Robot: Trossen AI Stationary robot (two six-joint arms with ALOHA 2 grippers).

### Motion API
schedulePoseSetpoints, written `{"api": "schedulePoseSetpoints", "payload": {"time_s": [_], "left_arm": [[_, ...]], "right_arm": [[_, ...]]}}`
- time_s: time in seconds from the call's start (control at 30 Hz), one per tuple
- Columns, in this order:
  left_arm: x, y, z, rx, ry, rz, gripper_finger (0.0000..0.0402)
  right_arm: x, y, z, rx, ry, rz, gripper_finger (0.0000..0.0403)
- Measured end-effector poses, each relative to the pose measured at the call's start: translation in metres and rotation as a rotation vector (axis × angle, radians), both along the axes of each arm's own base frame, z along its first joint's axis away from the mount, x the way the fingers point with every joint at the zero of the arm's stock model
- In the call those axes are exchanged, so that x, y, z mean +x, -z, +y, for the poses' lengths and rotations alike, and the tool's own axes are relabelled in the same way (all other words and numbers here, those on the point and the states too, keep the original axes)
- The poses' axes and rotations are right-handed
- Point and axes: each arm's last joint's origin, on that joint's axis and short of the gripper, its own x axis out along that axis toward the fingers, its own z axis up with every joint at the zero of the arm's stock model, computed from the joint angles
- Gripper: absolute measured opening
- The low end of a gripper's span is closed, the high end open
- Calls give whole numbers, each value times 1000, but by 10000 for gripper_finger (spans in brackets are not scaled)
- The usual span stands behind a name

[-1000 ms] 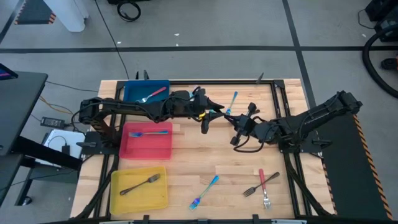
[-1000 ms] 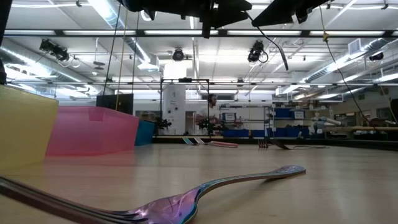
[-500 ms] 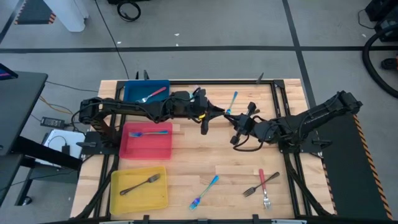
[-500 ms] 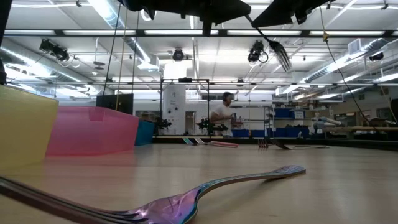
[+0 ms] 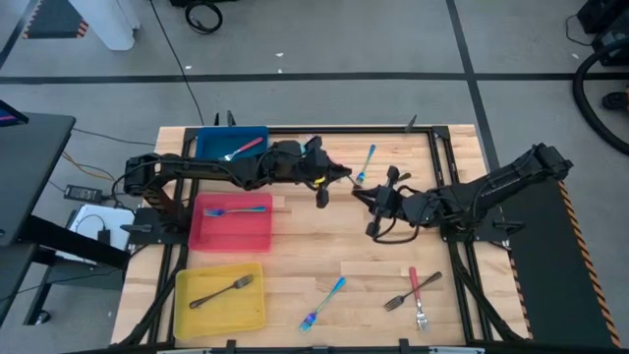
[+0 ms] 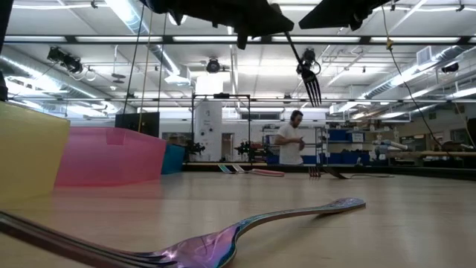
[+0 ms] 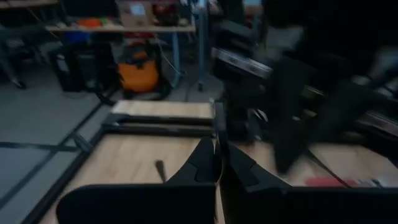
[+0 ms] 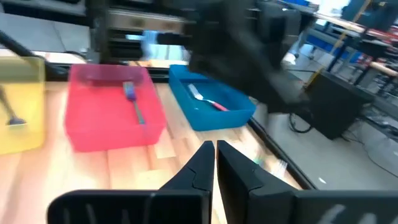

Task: Sort silverware by color (type)
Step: Put the black fork into the yellow bin

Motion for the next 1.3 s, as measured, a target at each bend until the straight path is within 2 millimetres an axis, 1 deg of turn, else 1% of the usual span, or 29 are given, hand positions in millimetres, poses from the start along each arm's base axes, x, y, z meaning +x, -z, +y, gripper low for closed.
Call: {"api": "schedulePoseSetpoints", "payload": {"time_s": [0.13,0.27,0.33,0.57,0.8,0.9,1.0,1.1,1.2,1.3], "left_arm": [[-14,-6,-4,-13,19,93,2],[-31,-13,-13,-26,35,197,1],[-42,-15,-23,-36,58,264,1],[-77,-29,-55,-111,128,396,3],[-117,-31,-78,-274,121,609,5],[-128,-33,-88,-362,125,649,5],[-139,-31,-100,-387,151,730,6],[-156,-22,-110,-380,139,899,6],[-172,-14,-121,-332,98,1051,6],[-181,-10,-133,-305,79,1119,6]], "right_arm": [[0,0,2,-1,-8,1,29],[-1,0,2,-3,0,0,29],[-1,0,2,-6,2,1,29],[-1,0,2,-49,-5,22,29],[-1,0,1,-86,-7,39,29],[-1,0,1,-110,-8,50,29],[0,-1,0,-121,1,48,29],[0,-2,-2,-120,17,40,29],[1,-2,-5,-122,34,42,29],[1,-2,-8,-122,45,47,29]]}}
